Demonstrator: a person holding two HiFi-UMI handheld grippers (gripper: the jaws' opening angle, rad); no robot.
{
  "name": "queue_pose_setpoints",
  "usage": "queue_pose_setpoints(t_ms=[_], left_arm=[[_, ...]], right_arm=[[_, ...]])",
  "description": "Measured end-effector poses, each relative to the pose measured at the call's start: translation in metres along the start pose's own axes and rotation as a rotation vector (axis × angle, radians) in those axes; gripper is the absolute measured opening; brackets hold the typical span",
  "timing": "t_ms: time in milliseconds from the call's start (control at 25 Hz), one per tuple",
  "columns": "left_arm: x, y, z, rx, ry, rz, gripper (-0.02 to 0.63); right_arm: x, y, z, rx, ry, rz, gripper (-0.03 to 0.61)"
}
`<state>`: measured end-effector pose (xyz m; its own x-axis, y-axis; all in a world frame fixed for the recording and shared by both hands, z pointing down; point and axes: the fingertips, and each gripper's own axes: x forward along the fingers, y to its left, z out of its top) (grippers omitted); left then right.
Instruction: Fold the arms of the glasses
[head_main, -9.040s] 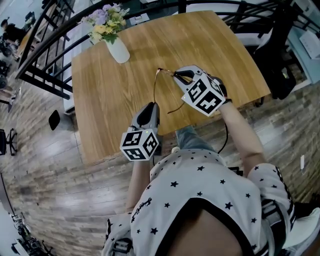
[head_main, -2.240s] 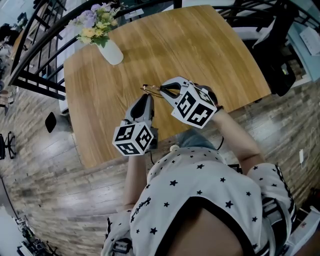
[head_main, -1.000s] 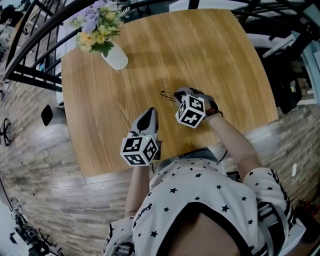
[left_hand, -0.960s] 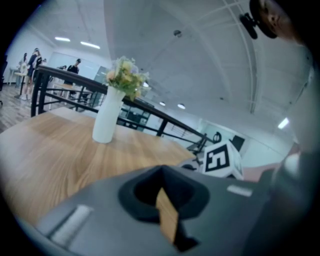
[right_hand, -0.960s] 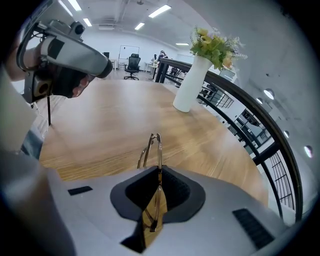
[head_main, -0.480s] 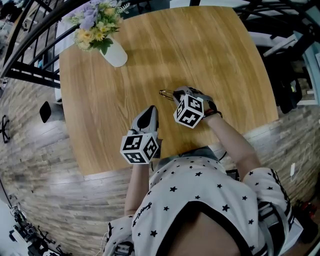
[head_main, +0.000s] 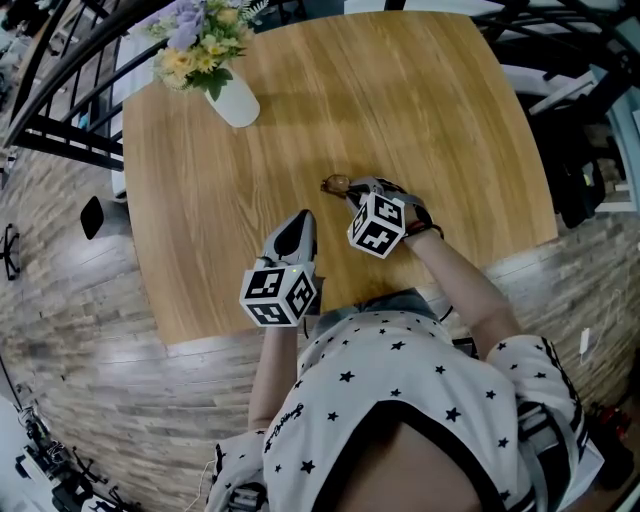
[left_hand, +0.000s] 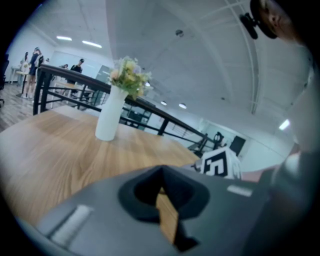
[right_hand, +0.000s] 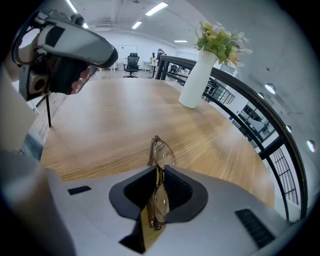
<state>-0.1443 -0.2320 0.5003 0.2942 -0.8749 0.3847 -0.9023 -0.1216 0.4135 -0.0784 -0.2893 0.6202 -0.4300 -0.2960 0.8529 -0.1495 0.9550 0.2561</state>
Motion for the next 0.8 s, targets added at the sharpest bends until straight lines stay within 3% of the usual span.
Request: queue_pose_setpoints(t_ms=[280, 800], left_arm=[[-0.011, -0.006, 0.000, 0.005, -0.010, -0.003, 0.006], [-0.048, -0.022, -0.005, 0.030, -0.038, -0.025, 0.006]], right_arm=[[-0.007, -0.003, -0.001, 0.005, -0.003, -0.049, 0.028], [-0.055, 0.015, 0.001, 0.192, -0.089, -0.127, 0.028]])
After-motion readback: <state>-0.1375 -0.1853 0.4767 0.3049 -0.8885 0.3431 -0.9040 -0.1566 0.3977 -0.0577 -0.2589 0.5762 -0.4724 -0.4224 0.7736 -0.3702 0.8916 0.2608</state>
